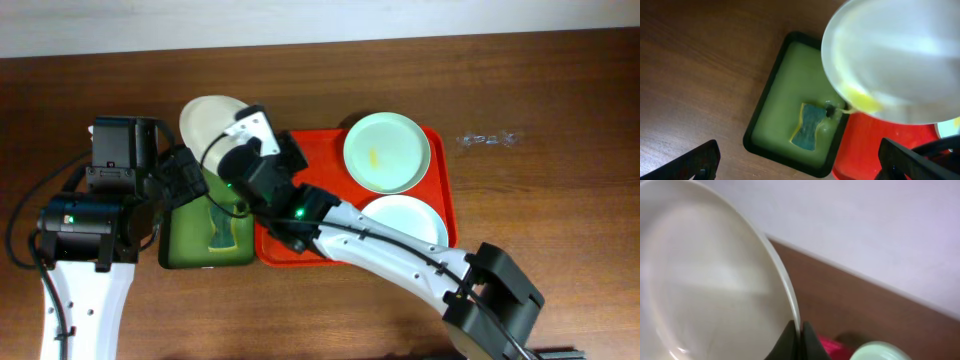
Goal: Clean dirty plates on tray and stack at the side
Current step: 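Carry the white plate rightward and set it on the table's right side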
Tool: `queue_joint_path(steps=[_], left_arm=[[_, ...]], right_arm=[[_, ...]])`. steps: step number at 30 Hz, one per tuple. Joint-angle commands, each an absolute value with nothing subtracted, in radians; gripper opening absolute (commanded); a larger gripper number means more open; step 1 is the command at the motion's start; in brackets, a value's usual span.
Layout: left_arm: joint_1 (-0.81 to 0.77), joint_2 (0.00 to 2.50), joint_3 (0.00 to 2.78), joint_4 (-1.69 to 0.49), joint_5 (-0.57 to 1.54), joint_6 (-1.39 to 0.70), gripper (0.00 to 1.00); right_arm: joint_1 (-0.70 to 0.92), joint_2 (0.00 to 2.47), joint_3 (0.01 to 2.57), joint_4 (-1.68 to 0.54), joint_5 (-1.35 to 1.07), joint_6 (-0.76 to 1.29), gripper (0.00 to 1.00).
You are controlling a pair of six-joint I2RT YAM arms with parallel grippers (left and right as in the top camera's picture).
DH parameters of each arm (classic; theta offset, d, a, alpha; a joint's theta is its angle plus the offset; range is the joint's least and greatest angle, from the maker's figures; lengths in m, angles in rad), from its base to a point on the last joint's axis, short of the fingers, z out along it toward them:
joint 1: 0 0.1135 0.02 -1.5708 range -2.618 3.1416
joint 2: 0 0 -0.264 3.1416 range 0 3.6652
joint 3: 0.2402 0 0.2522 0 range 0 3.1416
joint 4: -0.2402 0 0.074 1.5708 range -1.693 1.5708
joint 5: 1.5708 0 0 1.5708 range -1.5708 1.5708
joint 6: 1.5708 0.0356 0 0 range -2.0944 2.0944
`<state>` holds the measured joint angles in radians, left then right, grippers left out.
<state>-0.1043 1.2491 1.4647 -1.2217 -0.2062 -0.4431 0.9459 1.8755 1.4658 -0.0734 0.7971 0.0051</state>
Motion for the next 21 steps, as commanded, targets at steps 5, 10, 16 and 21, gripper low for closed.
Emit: queue_joint_path(steps=[5,10,16,21], left_arm=[[-0.102,1.248,1.475,-1.222,-0.199,-0.456,0.99],[-0.102,1.248,1.475,-1.222,-0.199,-0.456,0.99],[-0.102,1.248,1.475,-1.222,-0.199,-0.456,0.99],[-0.102,1.248,1.475,-1.222,-0.199,-0.456,0.99]], right_arm=[[0.993,1.871,1.485,0.194,0.986,-0.456,0.04],[0.995,1.871,1.485,0.267,1.008,-0.491,0.04],[0.995,1.871,1.485,0.267,1.008,-0.489,0.04],[0.995,1.871,1.485,0.266,1.030,-0.371,0.04]])
